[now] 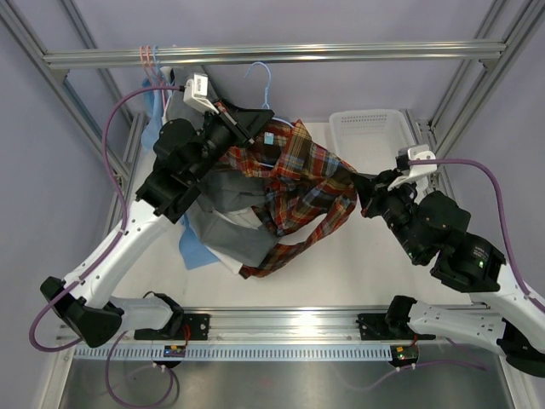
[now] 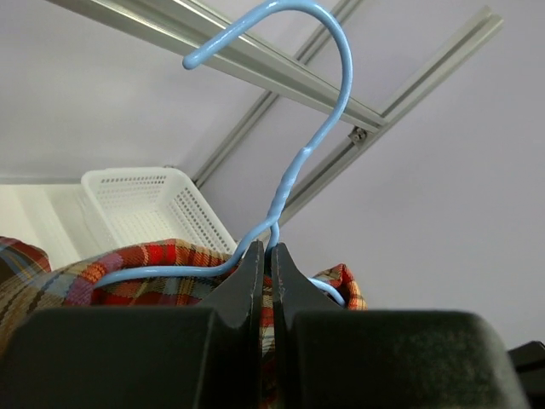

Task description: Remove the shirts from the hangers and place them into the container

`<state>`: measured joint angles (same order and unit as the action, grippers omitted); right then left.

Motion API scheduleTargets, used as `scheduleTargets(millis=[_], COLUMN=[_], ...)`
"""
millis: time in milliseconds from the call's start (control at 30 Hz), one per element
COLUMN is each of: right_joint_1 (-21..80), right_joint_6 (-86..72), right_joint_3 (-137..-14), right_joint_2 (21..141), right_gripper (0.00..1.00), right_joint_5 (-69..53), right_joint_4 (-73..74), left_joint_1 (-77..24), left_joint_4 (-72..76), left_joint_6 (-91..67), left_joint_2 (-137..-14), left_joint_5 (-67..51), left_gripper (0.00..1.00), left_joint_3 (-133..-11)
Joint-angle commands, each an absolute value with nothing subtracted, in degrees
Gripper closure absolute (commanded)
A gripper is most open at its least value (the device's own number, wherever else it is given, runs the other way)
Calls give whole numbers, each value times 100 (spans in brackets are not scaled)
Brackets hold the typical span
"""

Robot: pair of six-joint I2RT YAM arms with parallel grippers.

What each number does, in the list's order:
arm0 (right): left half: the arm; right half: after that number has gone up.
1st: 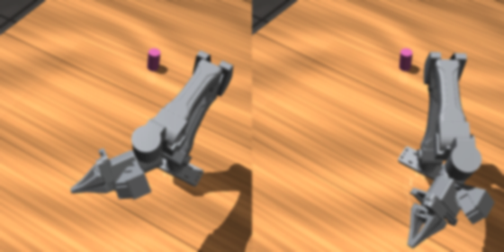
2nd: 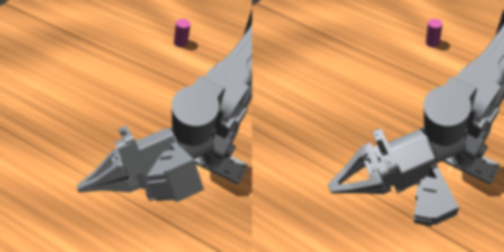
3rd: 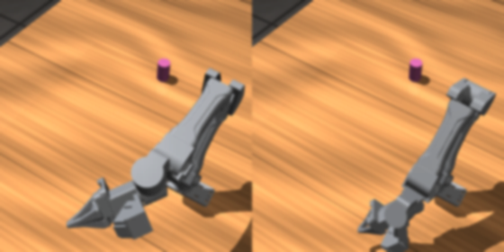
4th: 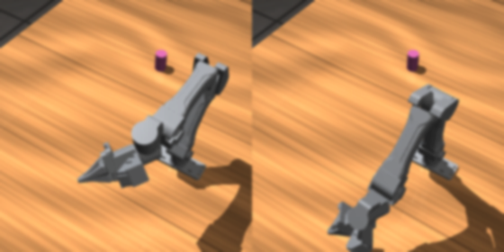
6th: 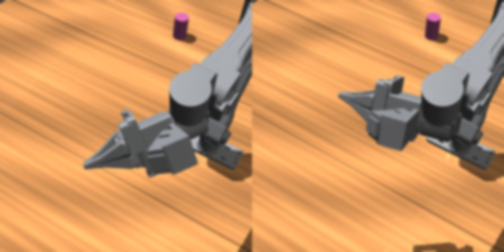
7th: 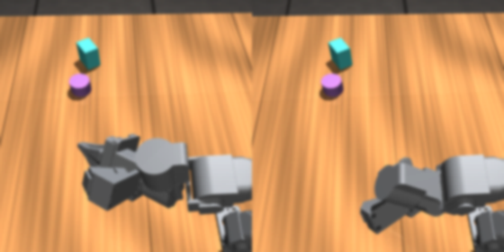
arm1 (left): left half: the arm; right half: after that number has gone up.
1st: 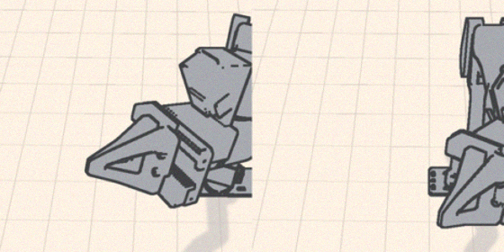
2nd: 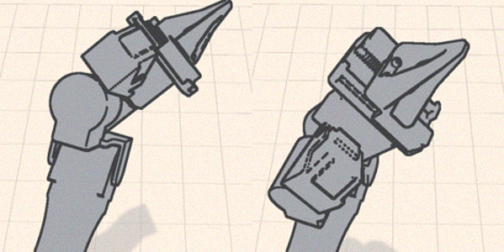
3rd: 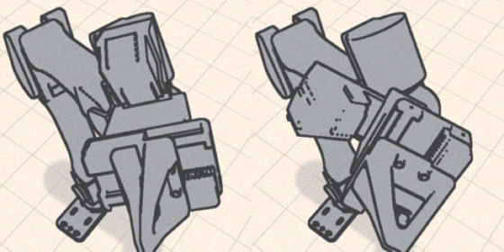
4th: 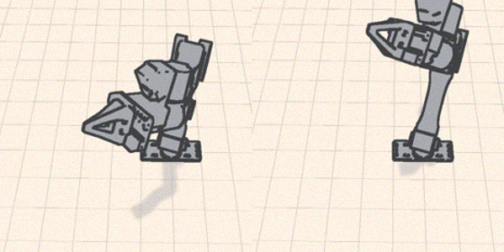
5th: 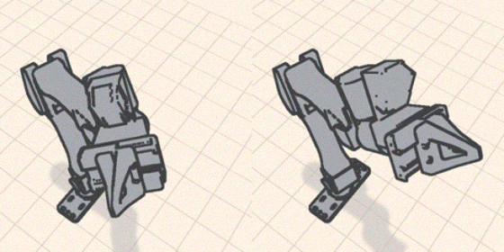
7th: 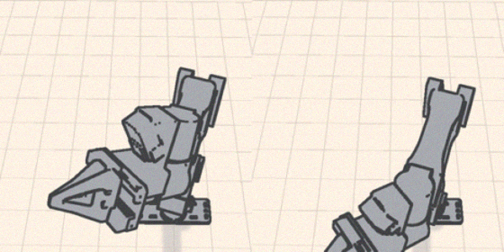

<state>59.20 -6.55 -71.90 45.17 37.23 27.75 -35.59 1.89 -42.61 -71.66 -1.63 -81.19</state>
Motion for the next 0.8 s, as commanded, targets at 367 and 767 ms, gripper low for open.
scheduleTargets(millis=[367,767], right_joint_1=[5862,5871], right_joint_6=[-941,-1389], right_joint_3=[-7251,-6873], right_joint_2=[3340,3604], right_gripper=[100,100], right_joint_5=[6003,5520], right_joint_4=[4087,4193], left_joint_1=[-2268,-2127], left_joint_4=[817,1072], left_joint_6=[-4517,-4930], left_joint_2=[-6592,-6557], left_joint_5=[800,396], left_gripper=[100,100], left_joint_3=[-7717,-7778])
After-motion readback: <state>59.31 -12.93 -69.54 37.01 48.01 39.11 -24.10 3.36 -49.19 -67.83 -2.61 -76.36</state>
